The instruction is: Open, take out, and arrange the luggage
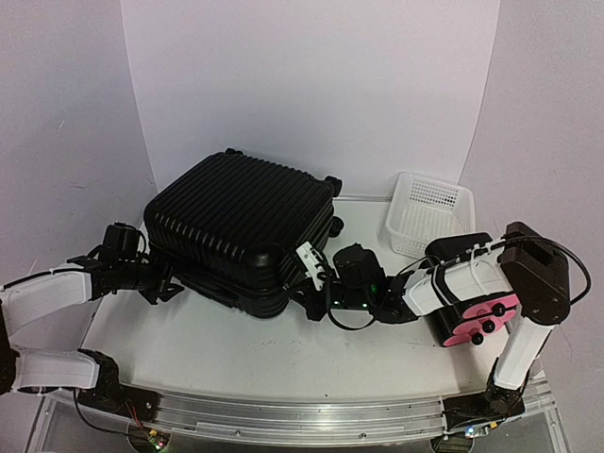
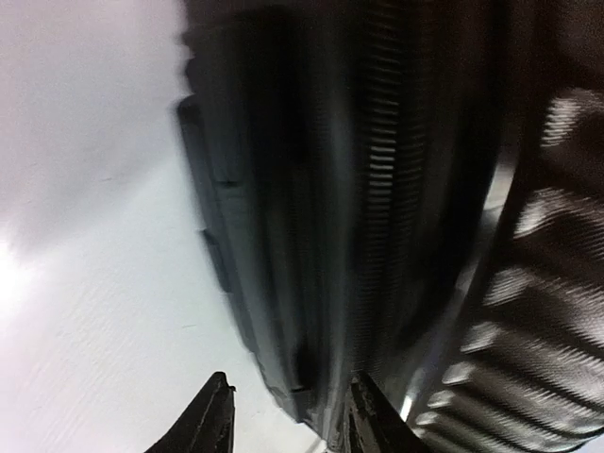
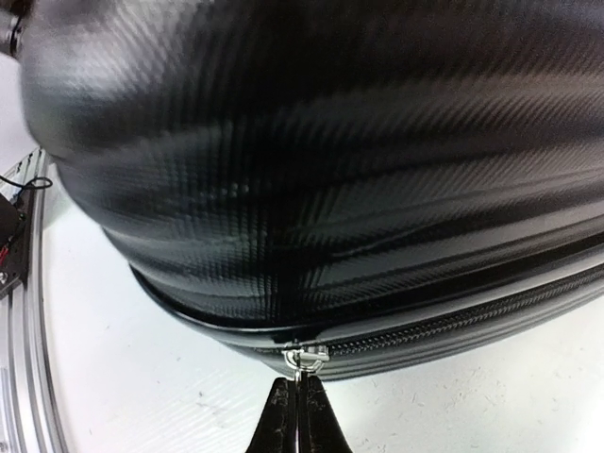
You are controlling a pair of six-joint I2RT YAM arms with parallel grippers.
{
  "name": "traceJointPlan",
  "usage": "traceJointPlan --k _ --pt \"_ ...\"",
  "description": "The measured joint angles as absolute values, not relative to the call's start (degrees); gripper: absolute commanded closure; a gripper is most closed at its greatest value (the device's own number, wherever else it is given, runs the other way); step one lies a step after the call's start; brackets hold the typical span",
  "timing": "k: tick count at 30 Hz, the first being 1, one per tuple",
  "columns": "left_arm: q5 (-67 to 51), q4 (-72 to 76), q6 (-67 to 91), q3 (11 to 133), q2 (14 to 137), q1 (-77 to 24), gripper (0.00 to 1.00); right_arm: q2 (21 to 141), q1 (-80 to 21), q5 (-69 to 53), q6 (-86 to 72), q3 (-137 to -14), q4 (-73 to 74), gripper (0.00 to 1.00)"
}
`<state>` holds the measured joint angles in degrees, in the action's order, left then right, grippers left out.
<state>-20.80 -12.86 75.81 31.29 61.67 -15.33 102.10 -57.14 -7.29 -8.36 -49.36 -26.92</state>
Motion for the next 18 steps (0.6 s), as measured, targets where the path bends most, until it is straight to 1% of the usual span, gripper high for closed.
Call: traceJointPlan --k 2,3,5,8,14,18 --pt "-18.94 -15.84 76.09 30.57 59.75 -15.31 0.57 102.1 -57.19 -7.2 -8.36 -49.78 -27.16 1.0" --pt "-18.17 -17.26 76.14 30.52 58.83 -15.31 0.54 102.1 -57.17 -7.16 -8.36 -50.04 -27.55 1.0" --pt "-16.43 -19.7 76.38 30.48 56.23 -15.31 0.52 102.13 -57.19 -7.14 -8.34 -50.33 -27.29 1.0" --pt "-15.7 -19.42 76.53 30.26 54.63 -15.31 0.47 102.17 -57.19 -7.14 -8.34 -50.33 -27.27 1.0" --pt "-19.22 -13.41 76.16 30.41 65.43 -15.31 0.4 102.21 -57.19 -7.14 -8.34 -50.33 -27.33 1.0" --pt "-20.43 -11.4 74.85 31.07 69.32 -15.31 0.35 102.21 -57.19 -7.16 -8.34 -50.33 -27.35 1.0"
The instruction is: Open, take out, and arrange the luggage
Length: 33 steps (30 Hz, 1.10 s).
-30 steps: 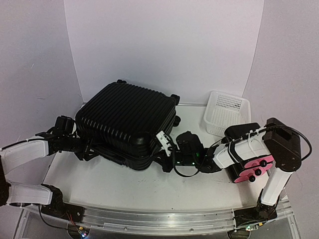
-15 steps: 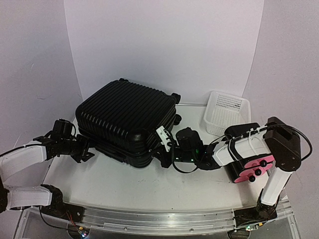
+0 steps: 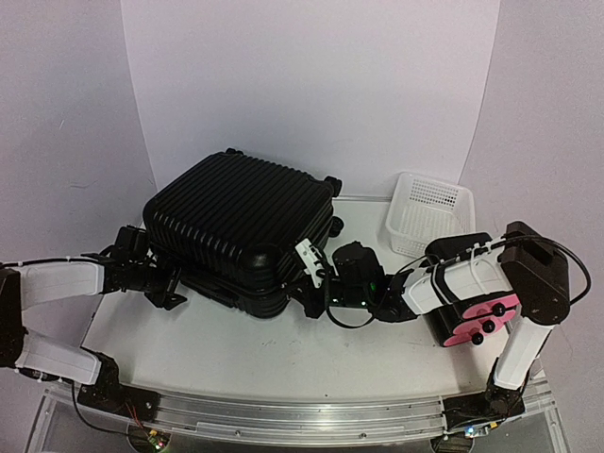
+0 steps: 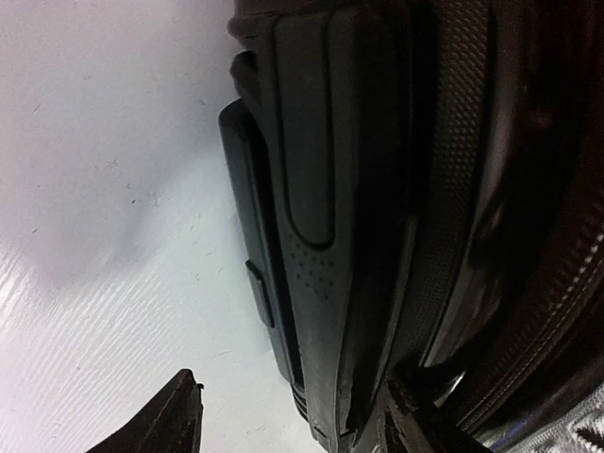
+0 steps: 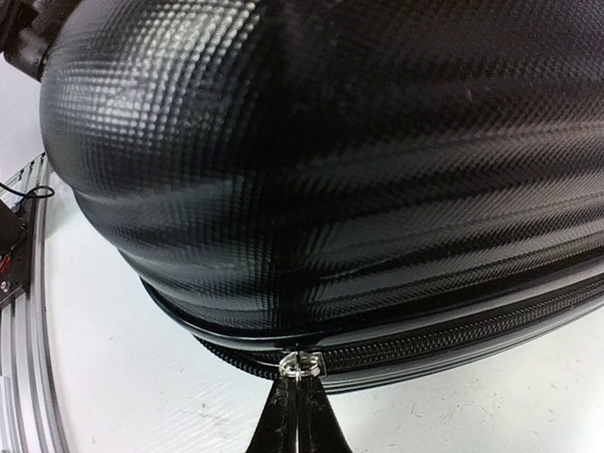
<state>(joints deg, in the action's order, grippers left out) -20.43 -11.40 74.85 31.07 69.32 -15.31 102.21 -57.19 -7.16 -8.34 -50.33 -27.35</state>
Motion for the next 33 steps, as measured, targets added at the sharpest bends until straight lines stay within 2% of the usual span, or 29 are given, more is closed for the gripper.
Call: traceJointPlan --k 4,7,9,12,22,33 --pt "-20.97 -10.79 73.43 32.4 72.2 -15.33 0.34 102.21 -57.17 -6.98 -8.38 -50.33 -27.44 1.0" --pt "-20.88 -9.85 72.9 32.58 74.43 -15.55 0.39 102.24 -57.17 -6.96 -8.4 -50.33 -27.49 1.0" --pt "-20.97 -9.06 72.69 32.58 75.44 -15.59 0.46 102.24 -57.17 -6.87 -8.4 -50.33 -27.49 1.0" --pt "-20.88 -7.49 73.25 32.6 76.75 -15.59 0.49 102.26 -57.19 -6.13 -8.43 -50.33 -27.49 1.0" --pt "-19.77 -0.4 74.0 32.67 82.28 -15.94 0.51 102.26 -57.23 2.83 -6.59 -49.95 -27.18 1.0" --pt "-19.18 2.37 73.25 32.67 83.09 -15.97 0.55 102.5 -42.89 -13.56 -1.61 -50.59 -25.3 1.0"
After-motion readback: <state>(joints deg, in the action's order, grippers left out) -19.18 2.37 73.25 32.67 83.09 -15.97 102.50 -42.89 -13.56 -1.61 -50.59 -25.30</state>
